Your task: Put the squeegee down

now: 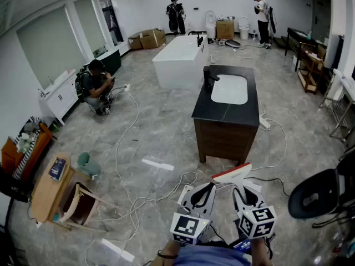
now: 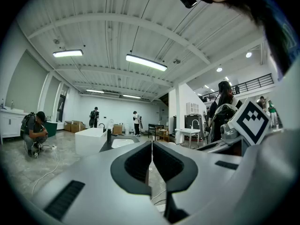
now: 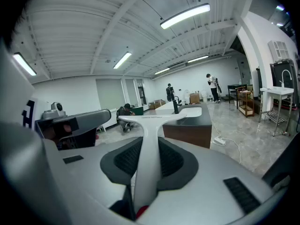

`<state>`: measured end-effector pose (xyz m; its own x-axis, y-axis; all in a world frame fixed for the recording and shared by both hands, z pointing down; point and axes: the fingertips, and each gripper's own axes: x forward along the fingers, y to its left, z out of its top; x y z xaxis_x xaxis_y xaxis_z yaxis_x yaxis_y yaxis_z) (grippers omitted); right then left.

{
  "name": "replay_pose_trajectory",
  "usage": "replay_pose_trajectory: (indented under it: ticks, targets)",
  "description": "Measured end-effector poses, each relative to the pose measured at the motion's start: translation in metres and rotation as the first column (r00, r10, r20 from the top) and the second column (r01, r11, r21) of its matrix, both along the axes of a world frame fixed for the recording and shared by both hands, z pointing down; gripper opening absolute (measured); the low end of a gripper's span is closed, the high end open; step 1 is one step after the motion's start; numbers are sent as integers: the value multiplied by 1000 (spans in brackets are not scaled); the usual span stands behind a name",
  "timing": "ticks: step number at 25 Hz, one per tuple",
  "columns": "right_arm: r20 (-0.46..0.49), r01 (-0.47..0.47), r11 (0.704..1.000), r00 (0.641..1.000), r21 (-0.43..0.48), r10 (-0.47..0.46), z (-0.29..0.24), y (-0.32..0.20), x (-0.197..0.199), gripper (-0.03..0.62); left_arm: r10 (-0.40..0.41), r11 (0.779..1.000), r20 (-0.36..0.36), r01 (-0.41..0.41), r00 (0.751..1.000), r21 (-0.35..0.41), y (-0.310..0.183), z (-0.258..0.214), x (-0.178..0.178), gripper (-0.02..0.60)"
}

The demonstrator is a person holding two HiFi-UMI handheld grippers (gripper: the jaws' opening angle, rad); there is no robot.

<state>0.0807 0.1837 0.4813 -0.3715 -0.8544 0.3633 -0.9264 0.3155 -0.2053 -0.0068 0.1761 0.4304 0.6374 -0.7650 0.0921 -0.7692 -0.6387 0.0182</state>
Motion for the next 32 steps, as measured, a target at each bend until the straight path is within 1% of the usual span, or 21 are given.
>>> replay_pose_trajectory:
  ticks: [6, 11, 17, 24, 32]
  targets:
    - [-6, 4, 1000, 1000, -3, -4, 1, 4, 4, 94, 3, 1000, 8, -3, 1000, 1, 5, 0, 5, 18]
    - [7, 0, 1000, 1000, -3, 0, 4, 3, 6, 94, -1, 1000, 20, 1, 1000, 0, 6, 3, 7, 18]
    - [9, -2, 1000, 1000, -13, 2, 12, -6, 3, 94, -19, 1000, 30, 19, 999, -10, -3, 9, -5, 18]
    - [16, -10, 999, 1000, -36, 11, 18, -37, 2, 94, -24, 999, 35, 26, 999, -36, -36, 15, -12, 18]
    - [24, -45, 997, 999, -57, 47, 22, -96, -9, 94, 26, 999, 51, -25, 998, -34, -99, 15, -19, 18]
